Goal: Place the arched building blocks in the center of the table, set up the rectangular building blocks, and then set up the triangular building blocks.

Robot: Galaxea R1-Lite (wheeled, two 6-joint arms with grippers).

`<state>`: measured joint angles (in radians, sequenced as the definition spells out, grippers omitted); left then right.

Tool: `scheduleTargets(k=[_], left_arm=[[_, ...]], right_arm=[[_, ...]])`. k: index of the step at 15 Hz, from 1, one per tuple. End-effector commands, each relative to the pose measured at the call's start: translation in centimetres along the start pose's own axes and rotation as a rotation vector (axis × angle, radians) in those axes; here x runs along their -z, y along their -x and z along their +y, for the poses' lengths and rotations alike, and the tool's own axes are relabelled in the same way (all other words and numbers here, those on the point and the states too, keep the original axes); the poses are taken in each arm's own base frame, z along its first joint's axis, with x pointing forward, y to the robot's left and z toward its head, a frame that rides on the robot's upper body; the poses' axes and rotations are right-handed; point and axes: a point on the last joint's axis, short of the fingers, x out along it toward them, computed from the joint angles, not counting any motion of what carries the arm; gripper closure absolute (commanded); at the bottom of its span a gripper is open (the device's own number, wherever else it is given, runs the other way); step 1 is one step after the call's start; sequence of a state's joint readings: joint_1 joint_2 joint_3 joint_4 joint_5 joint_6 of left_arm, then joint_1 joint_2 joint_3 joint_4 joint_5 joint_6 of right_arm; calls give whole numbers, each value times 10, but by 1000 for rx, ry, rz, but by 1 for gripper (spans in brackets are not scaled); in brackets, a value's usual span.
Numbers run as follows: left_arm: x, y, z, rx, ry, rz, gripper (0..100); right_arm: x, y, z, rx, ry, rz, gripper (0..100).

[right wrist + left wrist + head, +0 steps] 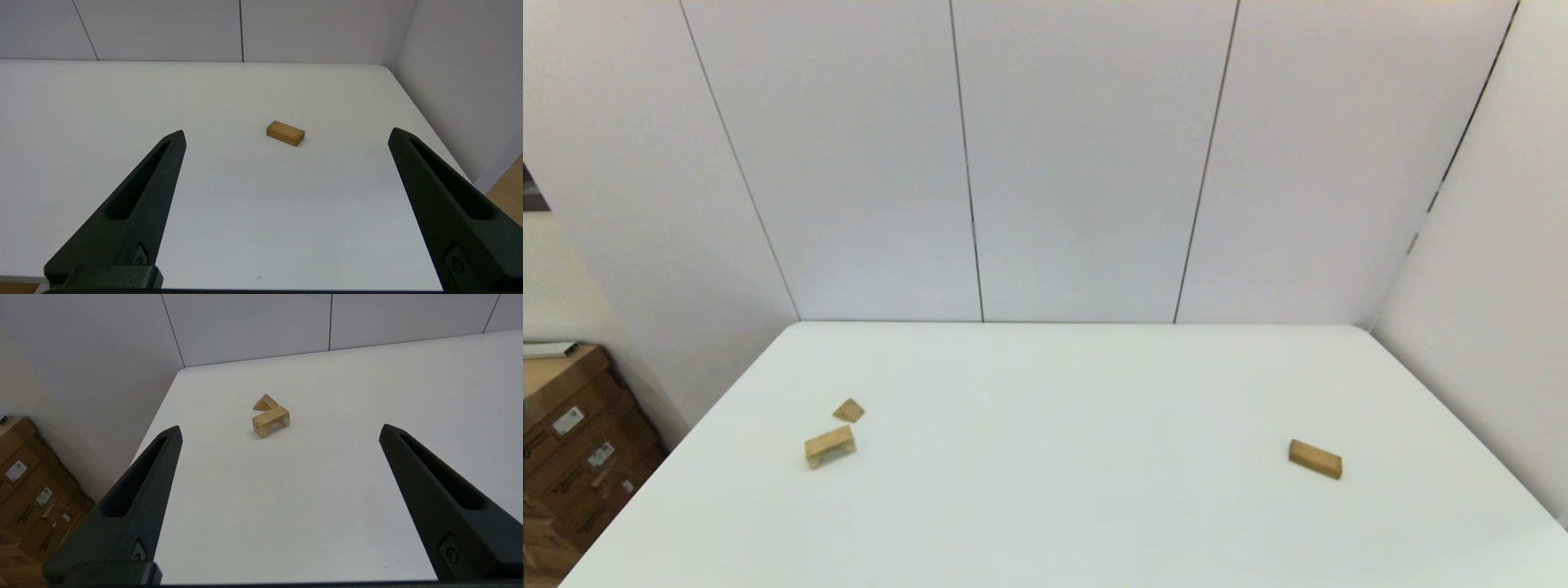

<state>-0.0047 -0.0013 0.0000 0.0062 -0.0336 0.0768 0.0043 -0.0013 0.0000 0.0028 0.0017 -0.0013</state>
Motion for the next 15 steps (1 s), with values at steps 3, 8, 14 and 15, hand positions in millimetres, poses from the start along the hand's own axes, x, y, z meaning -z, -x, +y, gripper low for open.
scheduleTargets(k=[3,8,14,15], left_arm=[[0,0,0,0,0,1,0],[0,0,0,0,0,1,0],[0,0,0,0,-1,1,0],[0,0,0,0,0,1,0]], right_arm=[[0,0,0,0,0,2,0],[0,0,0,0,0,2,0],[0,0,0,0,0,2,0],[0,0,0,0,0,2,0]])
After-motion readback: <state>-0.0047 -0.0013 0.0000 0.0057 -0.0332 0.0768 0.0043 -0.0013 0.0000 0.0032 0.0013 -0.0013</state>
